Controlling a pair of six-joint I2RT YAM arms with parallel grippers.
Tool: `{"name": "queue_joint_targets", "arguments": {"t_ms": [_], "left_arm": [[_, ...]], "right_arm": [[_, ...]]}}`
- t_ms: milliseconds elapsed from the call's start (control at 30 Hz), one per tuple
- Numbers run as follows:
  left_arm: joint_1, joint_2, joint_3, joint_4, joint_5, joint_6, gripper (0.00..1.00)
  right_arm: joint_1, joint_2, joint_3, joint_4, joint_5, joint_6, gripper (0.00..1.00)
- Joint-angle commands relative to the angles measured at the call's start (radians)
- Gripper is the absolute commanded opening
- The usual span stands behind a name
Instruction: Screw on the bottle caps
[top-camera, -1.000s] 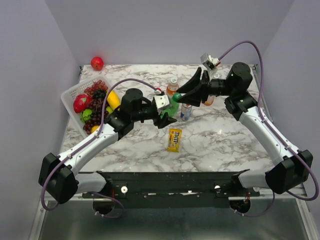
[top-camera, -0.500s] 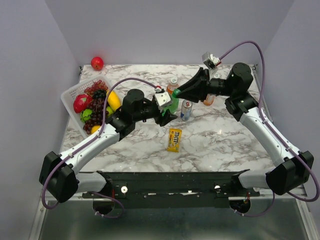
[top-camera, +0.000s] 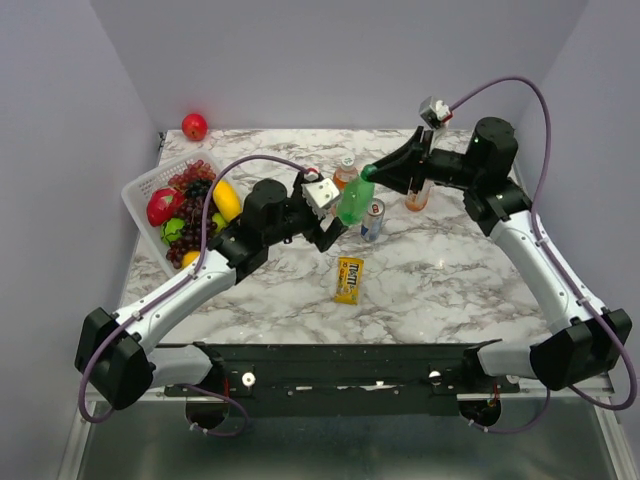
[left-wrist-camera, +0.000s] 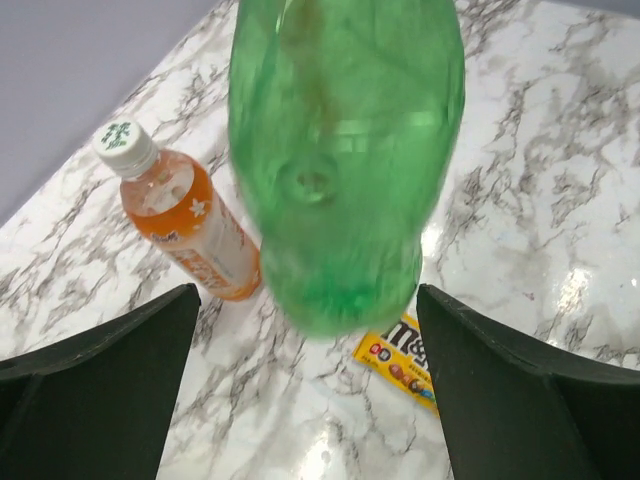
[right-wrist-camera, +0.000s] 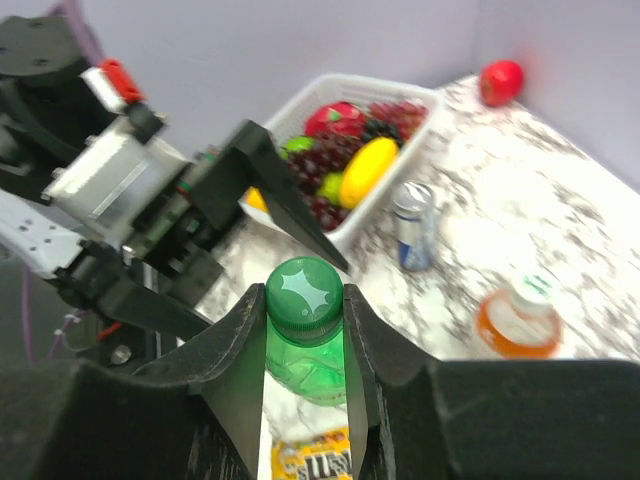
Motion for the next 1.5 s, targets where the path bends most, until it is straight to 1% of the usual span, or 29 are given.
{"name": "queue_joint_targets", "arguments": {"t_ms": [0,67,100,167,333,500,533,600,800,1000,1233,1367,1467], "left_arm": [[0.007,-0.055,-0.038,-0.086,-0.091,0.067,0.99],[0.005,-0.069,-0.053,-0.094,-0.097,0.071,0.99],[0.007,-0.071,-0.055,-0.101,-0.097,0.071,0.99],[0.007,-0.068,-0.049,-0.109,-0.097,0.066,0.99],[0.005,-0.052,-0.026,-0.127,-0.099,0.061,0.99],[0.005,-0.026,0.013,-0.176,-0.097,0.081,0.99],[0.005,-0.023,0.016,-0.183,-0.091,0.086,0.99],[0.007,-0.019,0.013,-0.173,-0.088,0.09,0.98],[0.005,0.014,0.033,-0.173,-0.088,0.075,0.99],[0.008,0.037,0.042,-0.173,-0.105,0.087,0.98],[0.015,0.043,0.037,-0.158,-0.18,0.084,0.98],[0.024,0.052,0.039,-0.158,-0.181,0.087,0.99],[0.027,0.06,0.043,-0.158,-0.183,0.092,0.99]], "right_arm": [[-0.092,-0.028,0.086,-0.188,0.044,-0.119,0.2],[-0.136,-0.033,0.103,-0.264,0.083,-0.179,0.19],[-0.15,-0.042,0.097,-0.28,0.096,-0.231,0.18],[-0.202,-0.05,0.06,-0.303,0.134,-0.271,0.18],[-0.299,-0.062,-0.043,-0.303,0.145,-0.369,0.18],[-0.319,-0.051,-0.147,-0.271,0.148,-0.446,0.18],[-0.346,-0.045,-0.168,-0.266,0.147,-0.454,0.18],[-0.35,-0.028,-0.198,-0.245,0.142,-0.484,0.18],[-0.356,-0.007,-0.3,-0.118,0.102,-0.472,0.18],[-0.356,0.035,-0.348,-0.09,0.104,-0.489,0.2],[-0.36,0.055,-0.392,-0.041,0.093,-0.478,0.22],[-0.361,0.05,-0.417,-0.018,0.084,-0.488,0.23],[-0.361,0.052,-0.434,-0.018,0.084,-0.498,0.25]]}}
